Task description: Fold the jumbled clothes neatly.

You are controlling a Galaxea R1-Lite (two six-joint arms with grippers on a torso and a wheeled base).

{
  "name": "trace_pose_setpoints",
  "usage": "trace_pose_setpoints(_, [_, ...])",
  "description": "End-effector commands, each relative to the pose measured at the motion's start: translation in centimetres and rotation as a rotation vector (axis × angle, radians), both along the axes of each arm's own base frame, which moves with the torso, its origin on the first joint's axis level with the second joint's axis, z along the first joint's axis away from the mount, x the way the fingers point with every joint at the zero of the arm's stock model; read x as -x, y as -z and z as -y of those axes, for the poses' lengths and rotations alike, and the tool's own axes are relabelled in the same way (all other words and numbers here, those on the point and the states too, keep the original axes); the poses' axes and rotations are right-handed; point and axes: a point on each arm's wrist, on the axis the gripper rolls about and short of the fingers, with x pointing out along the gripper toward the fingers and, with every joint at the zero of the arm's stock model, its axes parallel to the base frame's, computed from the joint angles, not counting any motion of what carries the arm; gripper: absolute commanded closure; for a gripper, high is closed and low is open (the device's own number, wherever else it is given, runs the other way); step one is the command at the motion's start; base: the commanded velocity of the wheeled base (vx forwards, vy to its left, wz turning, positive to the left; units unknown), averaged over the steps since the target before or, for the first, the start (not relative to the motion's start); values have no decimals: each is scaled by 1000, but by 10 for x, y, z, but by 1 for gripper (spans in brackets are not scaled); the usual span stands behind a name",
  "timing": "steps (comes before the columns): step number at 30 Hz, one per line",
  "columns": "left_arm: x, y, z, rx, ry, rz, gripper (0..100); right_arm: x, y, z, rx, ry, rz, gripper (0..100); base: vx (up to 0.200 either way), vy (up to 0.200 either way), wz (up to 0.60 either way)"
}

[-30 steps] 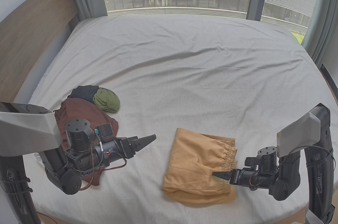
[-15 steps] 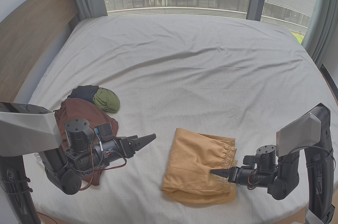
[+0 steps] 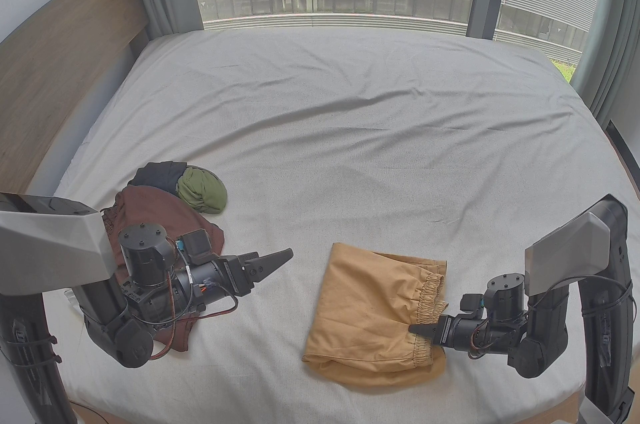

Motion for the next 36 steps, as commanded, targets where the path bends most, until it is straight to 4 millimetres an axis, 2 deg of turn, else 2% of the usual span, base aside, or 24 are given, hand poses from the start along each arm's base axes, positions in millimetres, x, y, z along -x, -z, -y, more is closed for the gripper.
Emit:
trace_pose_setpoints(1, [0, -1, -1, 3, -8, 8, 0, 0, -14, 0, -18, -5, 34, 100, 0, 0, 0])
trace_pose_setpoints(6, [0, -3, -2, 5, -8, 14, 0, 3, -42, -2, -75, -56, 106, 100, 0, 0, 0])
trace_pose_setpoints(13, [0, -4, -1, 7, -8, 18, 0, -2, -71, -12, -128, -110, 217, 100, 0, 0, 0])
trace_pose_setpoints(28, [-1, -5, -5, 7, -22, 19, 0, -15, -116, -25, -216, -177, 407, 100, 0, 0, 0])
trace_pose_setpoints(36, [-2, -5, -8, 6, -32, 21, 0, -33, -133, -33, -253, -178, 491, 100, 0, 0, 0])
